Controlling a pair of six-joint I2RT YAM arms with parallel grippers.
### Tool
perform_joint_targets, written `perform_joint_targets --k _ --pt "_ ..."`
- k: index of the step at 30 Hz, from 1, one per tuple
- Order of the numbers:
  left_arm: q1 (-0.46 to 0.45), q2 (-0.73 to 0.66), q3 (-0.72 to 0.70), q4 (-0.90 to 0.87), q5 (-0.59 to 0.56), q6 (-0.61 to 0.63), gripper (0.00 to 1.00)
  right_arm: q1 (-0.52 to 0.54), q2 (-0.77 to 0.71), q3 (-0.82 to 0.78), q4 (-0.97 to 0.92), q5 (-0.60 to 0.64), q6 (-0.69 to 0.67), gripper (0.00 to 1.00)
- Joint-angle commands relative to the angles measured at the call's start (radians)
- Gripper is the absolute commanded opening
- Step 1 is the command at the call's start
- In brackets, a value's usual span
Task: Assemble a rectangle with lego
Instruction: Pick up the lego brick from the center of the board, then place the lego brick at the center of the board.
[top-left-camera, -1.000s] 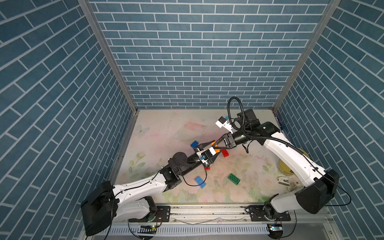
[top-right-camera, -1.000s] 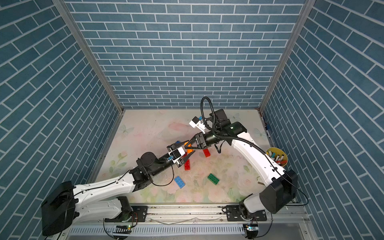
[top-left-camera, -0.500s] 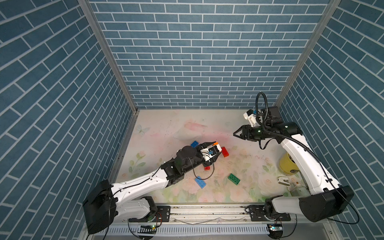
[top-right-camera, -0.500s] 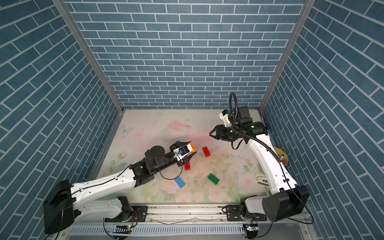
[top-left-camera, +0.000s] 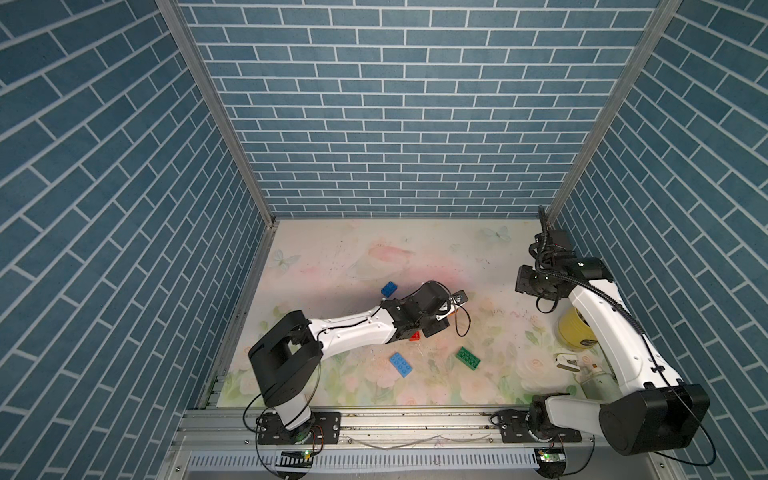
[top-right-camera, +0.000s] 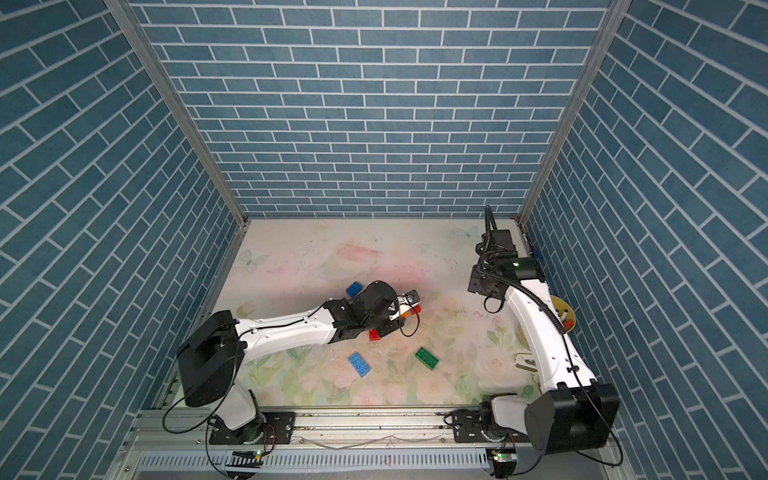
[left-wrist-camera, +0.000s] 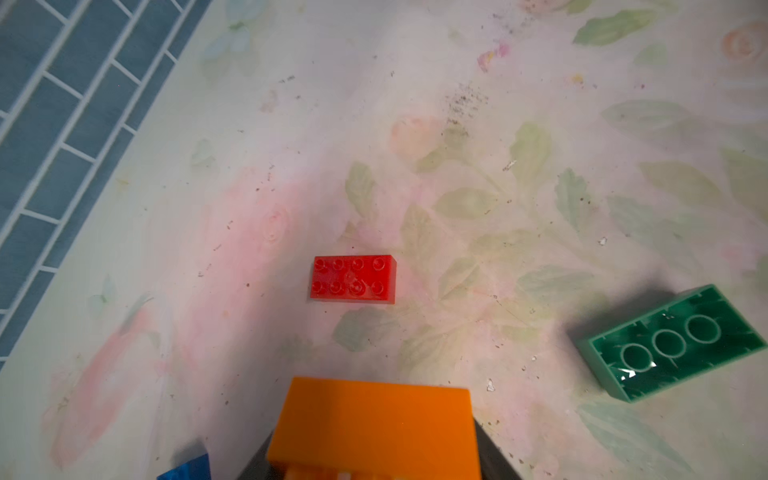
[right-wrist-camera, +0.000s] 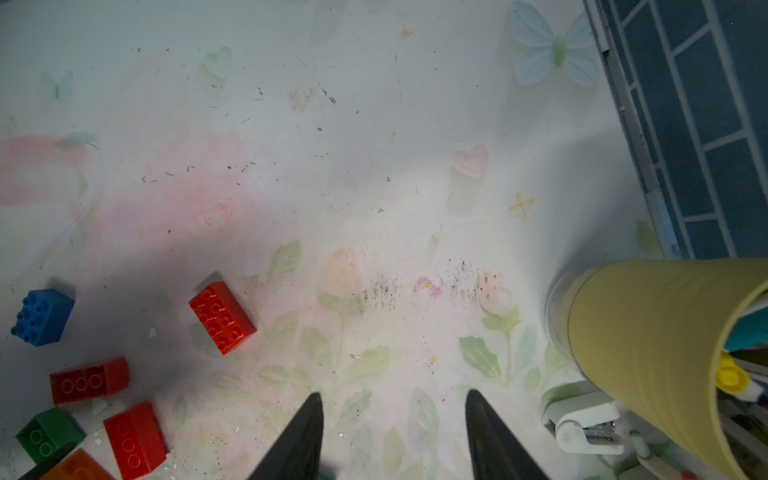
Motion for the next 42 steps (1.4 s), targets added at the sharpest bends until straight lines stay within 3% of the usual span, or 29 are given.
perform_joint_targets --k 1,13,24,31,33,42 --pt "-0.02 0.091 0.084 -0.171 -0.016 -0.024 0.18 -0.005 -0.018 -0.011 0.011 0.041 0.016 0.55" --pt "-0.042 0.315 0.268 -0.345 -0.064 -0.036 0.2 -0.005 -0.031 -0.084 0.094 0.002 0.014 0.55" --pt "-0.05 0.387 0.33 -0.388 -0.059 -0.045 0.47 -0.005 -0.036 -0.09 0.111 -0.061 0.012 0.56" --pt "-0.052 0.336 0.3 -0.34 -0.055 -0.067 0.61 -0.005 -0.043 -0.09 0.11 -0.09 0.006 0.58" --pt "-0.052 0.311 0.281 -0.321 -0.048 -0.068 0.7 -0.003 -0.046 -0.09 0.109 -0.098 0.003 0.59" --pt "-0.051 0.158 0.174 -0.237 -0.065 -0.087 0.74 0.002 -0.049 -0.079 0.097 -0.128 -0.018 0.62"
